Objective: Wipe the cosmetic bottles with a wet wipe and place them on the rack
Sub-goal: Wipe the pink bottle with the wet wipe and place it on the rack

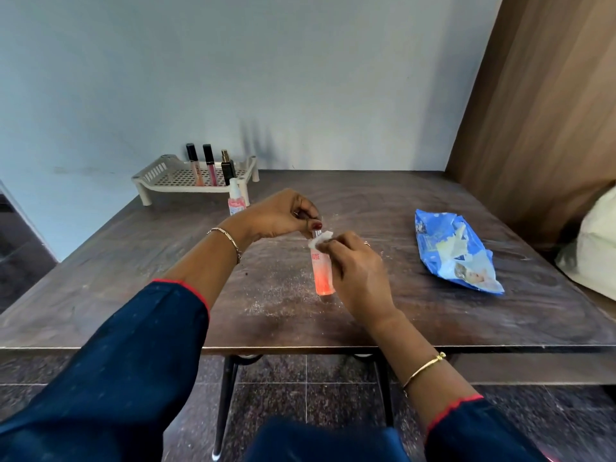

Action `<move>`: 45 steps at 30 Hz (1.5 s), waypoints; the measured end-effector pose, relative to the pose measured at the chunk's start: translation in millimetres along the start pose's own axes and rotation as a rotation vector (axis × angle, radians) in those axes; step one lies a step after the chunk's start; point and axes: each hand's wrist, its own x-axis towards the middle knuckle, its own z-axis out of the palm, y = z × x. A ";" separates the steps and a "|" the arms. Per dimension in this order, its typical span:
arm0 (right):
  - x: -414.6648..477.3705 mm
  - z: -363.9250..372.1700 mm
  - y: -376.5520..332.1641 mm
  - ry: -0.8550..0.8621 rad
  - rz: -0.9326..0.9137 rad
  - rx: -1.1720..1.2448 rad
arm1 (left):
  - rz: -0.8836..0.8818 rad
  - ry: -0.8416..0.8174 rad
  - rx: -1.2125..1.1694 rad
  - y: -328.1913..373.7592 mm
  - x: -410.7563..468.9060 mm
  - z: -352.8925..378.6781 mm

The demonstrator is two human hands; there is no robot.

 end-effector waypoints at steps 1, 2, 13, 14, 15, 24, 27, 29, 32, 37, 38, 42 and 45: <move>-2.2 -0.2 0.0 -0.028 -0.025 -0.023 | -0.002 0.003 -0.012 -1.0 -0.8 0.2; -5.1 -0.3 0.1 -0.059 -0.045 -0.042 | -0.005 0.007 -0.025 -1.7 -1.4 0.7; -31.7 -5.1 -3.6 -0.238 0.047 -0.031 | -0.054 -0.033 -0.110 -4.9 6.7 2.0; -32.4 -5.6 -4.4 -0.243 0.060 -0.022 | -0.063 -0.039 -0.121 -6.0 6.5 1.0; -33.1 -6.6 -5.9 -0.251 0.069 -0.011 | -0.072 -0.043 -0.132 -7.0 5.9 0.0; -38.8 -4.9 -12.5 -0.225 0.095 0.030 | -0.127 -0.079 -0.276 -5.7 -9.1 -4.2; -20.9 -1.2 -13.5 -0.118 0.081 0.042 | -0.117 -0.087 -0.292 -1.2 -13.7 -3.6; -6.1 1.1 -15.1 -0.056 0.076 0.028 | -0.127 -0.070 -0.306 2.5 -15.2 -2.0; 2.4 4.2 -15.4 -0.032 0.053 0.025 | -0.128 -0.022 -0.323 2.7 -15.7 2.1; -12.0 3.9 -12.1 -0.105 -0.015 0.002 | -0.109 0.074 -0.400 -6.2 -16.5 12.1; -17.2 3.5 -13.1 -0.131 -0.020 0.002 | -0.110 0.081 -0.413 -7.5 -16.0 13.3; -37.0 4.2 -19.9 -0.191 0.044 -0.009 | -0.114 0.061 -0.422 -10.1 -14.1 13.1; -44.6 5.5 -25.9 -0.219 0.094 0.005 | -0.123 0.049 -0.447 -13.4 -14.3 12.7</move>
